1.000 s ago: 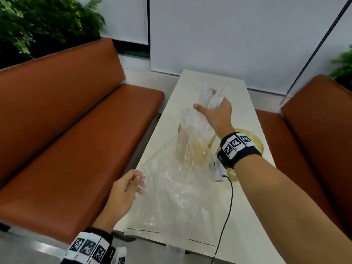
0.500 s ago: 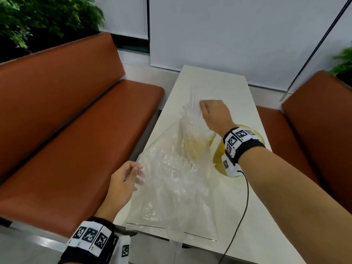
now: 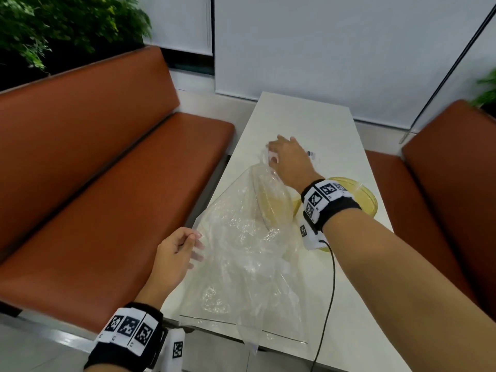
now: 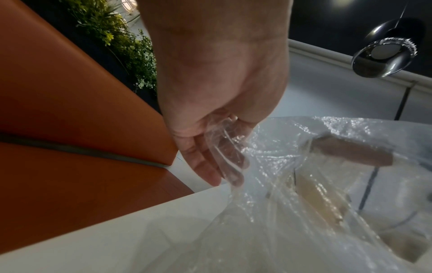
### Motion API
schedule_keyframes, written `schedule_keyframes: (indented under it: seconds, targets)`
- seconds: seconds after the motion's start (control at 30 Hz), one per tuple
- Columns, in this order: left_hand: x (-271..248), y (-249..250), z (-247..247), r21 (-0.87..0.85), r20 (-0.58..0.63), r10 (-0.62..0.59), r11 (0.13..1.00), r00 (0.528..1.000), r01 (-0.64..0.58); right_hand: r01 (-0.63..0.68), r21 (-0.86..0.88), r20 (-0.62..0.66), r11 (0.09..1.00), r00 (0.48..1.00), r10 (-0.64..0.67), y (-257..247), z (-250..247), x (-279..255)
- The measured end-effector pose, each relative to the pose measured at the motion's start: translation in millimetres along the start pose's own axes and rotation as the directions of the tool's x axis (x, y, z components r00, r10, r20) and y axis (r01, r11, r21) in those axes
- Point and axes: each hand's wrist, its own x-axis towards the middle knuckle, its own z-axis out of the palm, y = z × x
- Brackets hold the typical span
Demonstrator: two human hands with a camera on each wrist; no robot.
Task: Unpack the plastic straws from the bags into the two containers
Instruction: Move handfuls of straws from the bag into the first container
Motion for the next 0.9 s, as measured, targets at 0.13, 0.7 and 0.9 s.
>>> schedule_keyframes:
  seconds: [0.13, 0.7, 0.9]
  targets:
    - [3.6, 0.7, 1.0, -0.002, -0.006, -0.001, 1.000, 1.000, 0.001, 0.026, 0.190, -0.287, 0.981, 0.957, 0.030, -23.9, -28.0, 13.1]
    - [1.0, -2.4, -4.2, 0.056, 0.034, -0.008, 0.998, 0.999, 0.006, -0.235, 0.027, 0.105, 0.972, 0.967, 0.231, 19.1, -0.5, -21.1]
    - [-3.3, 41.3, 9.6, -0.013, 0.214, 0.088, 0.996, 0.973, -0.087, -0.250, 0.398, -0.080, 0.883, 0.949, 0.305, -21.8, -66.3, -71.1]
